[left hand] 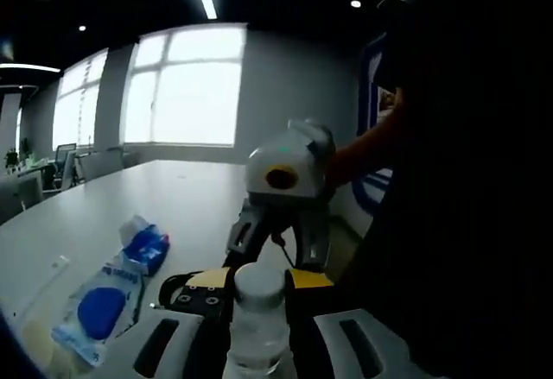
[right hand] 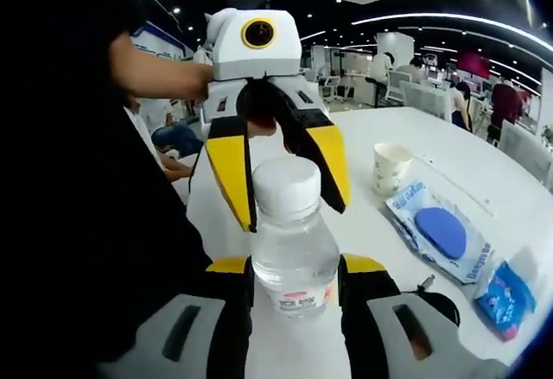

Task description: Arrange the tabletop items into an orderly group along one side of the table until the central work area is clear of visible clutter.

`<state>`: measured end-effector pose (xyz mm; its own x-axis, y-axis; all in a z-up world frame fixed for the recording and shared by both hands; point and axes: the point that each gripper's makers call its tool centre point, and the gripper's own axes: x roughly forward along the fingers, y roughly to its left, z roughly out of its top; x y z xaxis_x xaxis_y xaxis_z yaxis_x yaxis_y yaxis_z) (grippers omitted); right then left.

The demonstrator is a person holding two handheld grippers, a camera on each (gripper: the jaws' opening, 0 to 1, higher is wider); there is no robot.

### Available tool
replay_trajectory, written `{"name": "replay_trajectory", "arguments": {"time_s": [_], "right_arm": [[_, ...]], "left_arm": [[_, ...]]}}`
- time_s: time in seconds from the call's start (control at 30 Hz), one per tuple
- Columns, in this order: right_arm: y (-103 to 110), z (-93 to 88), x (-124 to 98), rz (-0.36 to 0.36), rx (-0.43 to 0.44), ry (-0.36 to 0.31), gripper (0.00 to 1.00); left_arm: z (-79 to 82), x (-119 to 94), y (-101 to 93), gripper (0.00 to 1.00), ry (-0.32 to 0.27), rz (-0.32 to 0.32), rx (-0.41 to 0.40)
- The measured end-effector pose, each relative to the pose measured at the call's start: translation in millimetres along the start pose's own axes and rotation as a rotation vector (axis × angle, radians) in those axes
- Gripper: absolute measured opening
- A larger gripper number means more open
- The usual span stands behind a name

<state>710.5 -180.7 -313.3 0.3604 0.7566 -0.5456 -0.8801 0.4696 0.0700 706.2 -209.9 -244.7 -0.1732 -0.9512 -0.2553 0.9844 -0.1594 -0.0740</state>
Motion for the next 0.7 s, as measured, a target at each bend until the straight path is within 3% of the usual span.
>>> {"name": "replay_trajectory", "arguments": {"time_s": [0.37, 0.57, 0.7], "right_arm": [[0.9, -1.5, -2.0, -0.002, 0.007, -0.003, 0.34], [1.9, -2.7, -2.4, 0.004, 0.004, 0.001, 0.34], [2.8, -4.0, -2.6, 0.004, 0.013, -0.001, 0.34]], "left_arm": [[-2.1, -0.1, -1.8, 0.22, 0.017, -0.081, 0.015], [-15.6, 3.0, -6.0, 0.22, 0.097, -0.115, 0.06], [-13.7, 3.6, -7.7, 0.22, 0.084, -0.11, 0.075]]}}
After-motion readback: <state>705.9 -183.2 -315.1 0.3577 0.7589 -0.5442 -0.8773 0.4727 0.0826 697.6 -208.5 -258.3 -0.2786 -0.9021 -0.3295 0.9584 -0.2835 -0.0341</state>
